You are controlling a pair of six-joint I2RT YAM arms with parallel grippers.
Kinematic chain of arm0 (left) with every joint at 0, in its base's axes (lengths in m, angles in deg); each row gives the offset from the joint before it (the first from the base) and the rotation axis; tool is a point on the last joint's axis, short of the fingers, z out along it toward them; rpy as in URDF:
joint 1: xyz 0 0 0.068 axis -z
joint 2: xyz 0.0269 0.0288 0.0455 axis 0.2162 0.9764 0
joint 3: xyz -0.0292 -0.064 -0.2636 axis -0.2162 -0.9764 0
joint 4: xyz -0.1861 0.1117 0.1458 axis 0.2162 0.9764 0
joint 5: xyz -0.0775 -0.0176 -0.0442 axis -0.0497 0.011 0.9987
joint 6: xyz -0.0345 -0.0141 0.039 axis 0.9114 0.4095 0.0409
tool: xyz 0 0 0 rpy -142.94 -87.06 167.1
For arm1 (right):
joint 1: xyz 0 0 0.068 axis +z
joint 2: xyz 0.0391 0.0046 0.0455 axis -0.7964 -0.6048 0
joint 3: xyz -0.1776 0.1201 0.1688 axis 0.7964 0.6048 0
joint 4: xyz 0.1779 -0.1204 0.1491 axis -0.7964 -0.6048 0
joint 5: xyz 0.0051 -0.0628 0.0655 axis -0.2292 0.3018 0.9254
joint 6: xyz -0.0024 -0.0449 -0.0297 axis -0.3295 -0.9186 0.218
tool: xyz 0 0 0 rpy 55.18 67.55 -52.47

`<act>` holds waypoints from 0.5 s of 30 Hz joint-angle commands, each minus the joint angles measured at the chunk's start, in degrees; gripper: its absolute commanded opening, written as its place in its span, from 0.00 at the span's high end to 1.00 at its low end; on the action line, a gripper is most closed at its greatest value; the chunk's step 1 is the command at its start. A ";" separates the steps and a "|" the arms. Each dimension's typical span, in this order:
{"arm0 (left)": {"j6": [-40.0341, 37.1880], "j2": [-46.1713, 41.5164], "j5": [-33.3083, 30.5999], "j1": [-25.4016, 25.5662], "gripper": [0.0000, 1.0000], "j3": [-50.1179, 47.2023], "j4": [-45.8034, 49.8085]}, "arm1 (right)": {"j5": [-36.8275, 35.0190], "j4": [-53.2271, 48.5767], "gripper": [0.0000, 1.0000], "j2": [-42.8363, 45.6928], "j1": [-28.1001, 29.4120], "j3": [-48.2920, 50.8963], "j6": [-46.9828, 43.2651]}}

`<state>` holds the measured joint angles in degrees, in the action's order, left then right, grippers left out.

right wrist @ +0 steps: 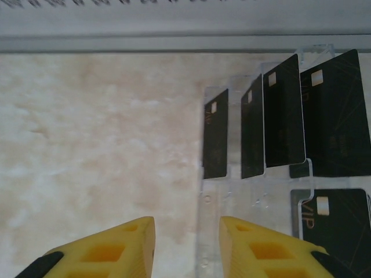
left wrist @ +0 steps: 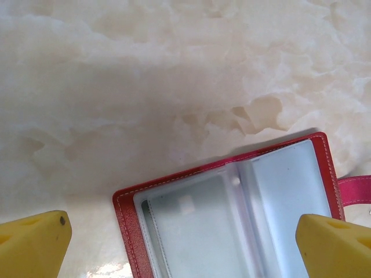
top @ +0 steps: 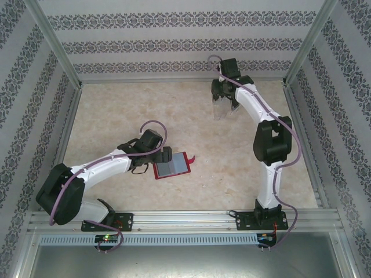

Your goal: Put the credit cards into the card holder

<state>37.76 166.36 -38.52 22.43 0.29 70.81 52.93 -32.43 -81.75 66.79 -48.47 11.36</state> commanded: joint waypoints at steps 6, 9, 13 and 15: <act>-1.09 2.17 0.51 0.48 0.00 2.27 0.78 | -2.36 -5.77 0.69 -9.91 -0.29 -11.72 -3.52; -1.38 2.19 0.51 0.38 0.00 2.80 1.19 | -3.11 -6.74 0.69 -12.86 -0.29 -14.21 -3.59; -1.54 2.22 0.55 0.15 0.00 2.98 1.48 | -4.65 -7.72 0.69 -16.04 -0.36 -17.45 -3.71; -1.60 2.11 0.63 0.07 0.00 3.05 1.59 | -5.29 -8.61 0.69 -17.72 -0.30 -19.27 -3.87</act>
<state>37.54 168.13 -38.14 22.39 1.95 70.94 50.15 -38.57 -97.54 66.79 -64.25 8.34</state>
